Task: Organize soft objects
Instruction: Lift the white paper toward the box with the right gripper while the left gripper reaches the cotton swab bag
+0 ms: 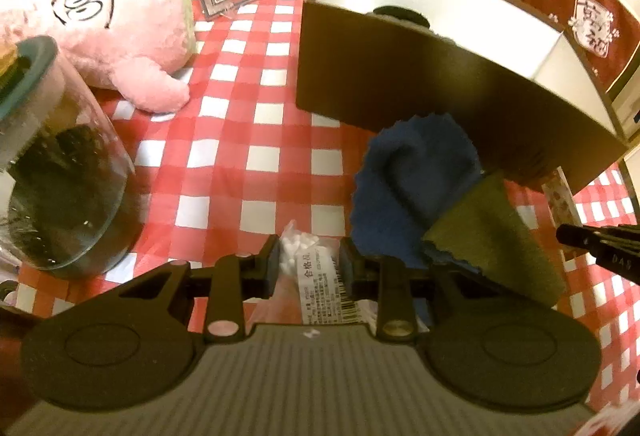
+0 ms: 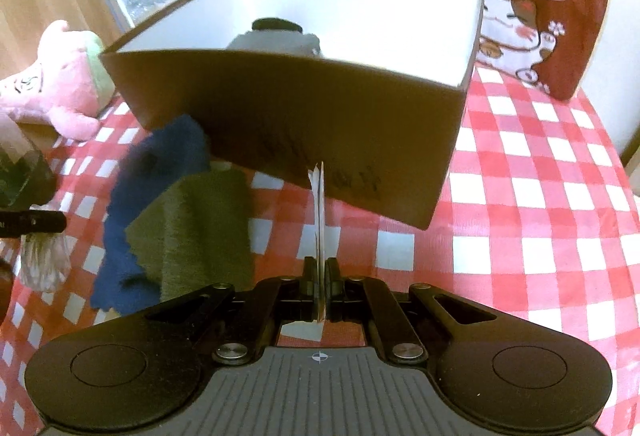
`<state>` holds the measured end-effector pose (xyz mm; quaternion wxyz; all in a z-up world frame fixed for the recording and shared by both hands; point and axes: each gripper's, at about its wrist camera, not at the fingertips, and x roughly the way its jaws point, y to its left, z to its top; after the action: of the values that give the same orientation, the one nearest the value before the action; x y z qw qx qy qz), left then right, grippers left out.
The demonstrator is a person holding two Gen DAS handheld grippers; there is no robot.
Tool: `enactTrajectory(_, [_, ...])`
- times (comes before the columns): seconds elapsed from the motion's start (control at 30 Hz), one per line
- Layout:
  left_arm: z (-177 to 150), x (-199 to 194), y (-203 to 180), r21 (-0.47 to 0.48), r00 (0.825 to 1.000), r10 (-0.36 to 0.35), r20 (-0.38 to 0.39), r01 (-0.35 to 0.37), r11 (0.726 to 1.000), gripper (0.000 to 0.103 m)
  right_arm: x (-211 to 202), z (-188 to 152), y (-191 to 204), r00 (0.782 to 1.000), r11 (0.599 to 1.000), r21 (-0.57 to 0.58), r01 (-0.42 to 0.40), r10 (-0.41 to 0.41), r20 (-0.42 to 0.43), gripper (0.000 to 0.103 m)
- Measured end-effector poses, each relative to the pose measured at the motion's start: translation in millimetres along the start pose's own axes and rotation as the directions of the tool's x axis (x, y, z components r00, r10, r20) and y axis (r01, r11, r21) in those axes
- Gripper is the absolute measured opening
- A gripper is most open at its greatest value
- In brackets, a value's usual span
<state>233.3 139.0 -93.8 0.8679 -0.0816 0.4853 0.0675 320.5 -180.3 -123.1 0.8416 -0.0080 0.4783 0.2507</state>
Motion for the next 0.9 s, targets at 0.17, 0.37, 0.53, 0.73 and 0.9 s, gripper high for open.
enactTrajectory(0.17, [7.0, -17.8, -2.4, -0.002, 1.000, -0.014, 0.028, 0.014, 1.000, 0.028, -18.4, 2.3, 3.7, 0.999, 1.000, -0.016, -0.019, 0.020, 0.025, 0.003])
enactTrajectory(0.37, [17.3, -39.0, -8.8, -0.003, 0.996, -0.048, 0.075, 0.048, 0.999, 0.028, -40.1, 5.2, 8.3, 0.998, 0.999, -0.029, -0.039, 0.041, 0.056, 0.003])
enactTrajectory(0.53, [26.3, -53.3, -18.5, 0.017, 0.991, -0.071, 0.111, 0.069, 0.997, 0.028, -58.8, 7.9, 10.7, 0.995, 0.998, -0.032, -0.051, 0.053, 0.087, 0.003])
enactTrajectory(0.73, [39.3, -64.2, -33.7, 0.052, 0.983, -0.105, 0.148, 0.098, 0.994, 0.028, -77.6, 17.7, 11.6, 0.991, 0.998, -0.037, -0.047, 0.051, 0.127, 0.003])
enactTrajectory(0.9, [53.4, -68.8, -47.5, 0.086, 0.975, -0.128, 0.181, 0.114, 0.990, 0.028, -89.5, 30.2, 11.0, 0.987, 0.998, -0.048, -0.037, 0.044, 0.156, 0.003])
